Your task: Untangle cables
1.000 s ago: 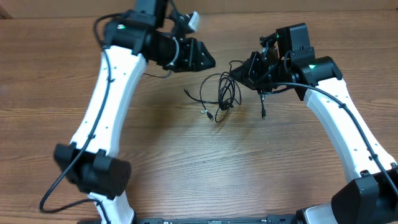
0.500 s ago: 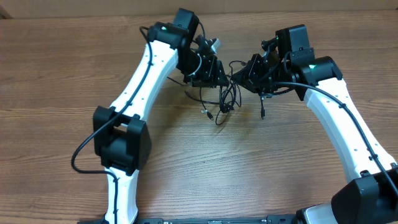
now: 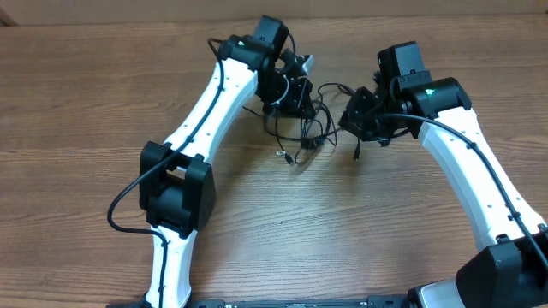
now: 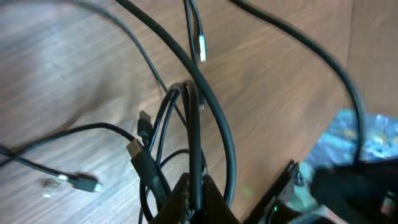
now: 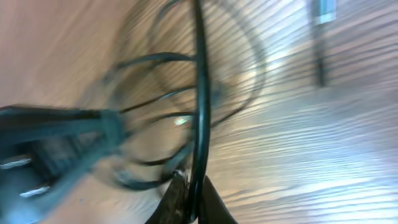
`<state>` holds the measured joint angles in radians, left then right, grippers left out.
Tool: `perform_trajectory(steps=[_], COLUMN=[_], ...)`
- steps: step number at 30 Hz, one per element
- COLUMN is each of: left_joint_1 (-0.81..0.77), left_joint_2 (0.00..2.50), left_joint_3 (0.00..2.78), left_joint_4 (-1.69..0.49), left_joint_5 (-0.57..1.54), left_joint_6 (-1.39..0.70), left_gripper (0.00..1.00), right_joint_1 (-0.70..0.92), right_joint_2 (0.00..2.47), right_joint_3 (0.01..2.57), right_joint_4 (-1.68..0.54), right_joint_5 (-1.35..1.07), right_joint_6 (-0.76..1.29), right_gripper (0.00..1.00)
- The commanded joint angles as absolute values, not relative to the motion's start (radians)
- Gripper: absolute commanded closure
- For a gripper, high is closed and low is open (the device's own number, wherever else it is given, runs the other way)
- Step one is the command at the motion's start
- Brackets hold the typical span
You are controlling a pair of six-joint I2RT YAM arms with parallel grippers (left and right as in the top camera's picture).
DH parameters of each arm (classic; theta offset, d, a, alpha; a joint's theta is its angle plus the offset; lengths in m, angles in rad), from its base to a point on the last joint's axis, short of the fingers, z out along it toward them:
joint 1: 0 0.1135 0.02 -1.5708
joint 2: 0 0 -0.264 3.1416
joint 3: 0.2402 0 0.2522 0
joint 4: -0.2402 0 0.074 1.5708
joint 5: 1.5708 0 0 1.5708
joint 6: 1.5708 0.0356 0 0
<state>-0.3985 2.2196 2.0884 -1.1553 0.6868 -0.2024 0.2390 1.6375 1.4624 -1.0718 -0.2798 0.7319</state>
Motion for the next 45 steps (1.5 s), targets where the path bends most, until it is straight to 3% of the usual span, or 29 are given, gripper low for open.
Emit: perform_trajectory(steps=[1,18,24,27,31,32,35,45], left_joint_1=[-0.366,-0.226,-0.171,-0.17,-0.173,-0.179,-0.187,-0.191], left_joint_2=[2.082,1.8,1.76,1.752,1.754,1.756,1.761,1.761], left_joint_3=[2.174,2.188,2.189,2.189,2.189,2.188,2.188,2.188], left_joint_4=[-1.153,-1.155,-1.069,-1.074,-1.113,-1.126,-1.142,-1.152], left_joint_5=[0.677,0.677,0.786,0.786,0.783,0.776,0.782,0.774], left_joint_6=[-0.21,-0.273,-0.342,-0.34,-0.333,-0.31,-0.311,-0.297], left_gripper=[0.96,0.96,0.96,0.96,0.96,0.96,0.96,0.96], right_joint_1=[0.24,0.196,0.147,0.14,0.14,0.14,0.14,0.14], right_joint_2=[1.635,1.652,1.652,1.652,1.65,1.649,1.648,1.646], right_joint_3=[1.449,1.398,1.398,1.405,1.494,1.555,1.696,1.787], right_joint_4=[-1.072,-1.102,-1.125,-1.087,-1.108,-1.142,-1.236,-1.271], right_joint_5=[-0.135,-0.054,-0.095,-0.243,-0.424,-0.451,-0.458,-0.492], right_joint_6=[0.733,0.725,0.652,0.513,0.378,0.351,0.323,0.278], right_gripper=[0.96,0.95,0.93,0.83,0.62,0.52,0.39,0.3])
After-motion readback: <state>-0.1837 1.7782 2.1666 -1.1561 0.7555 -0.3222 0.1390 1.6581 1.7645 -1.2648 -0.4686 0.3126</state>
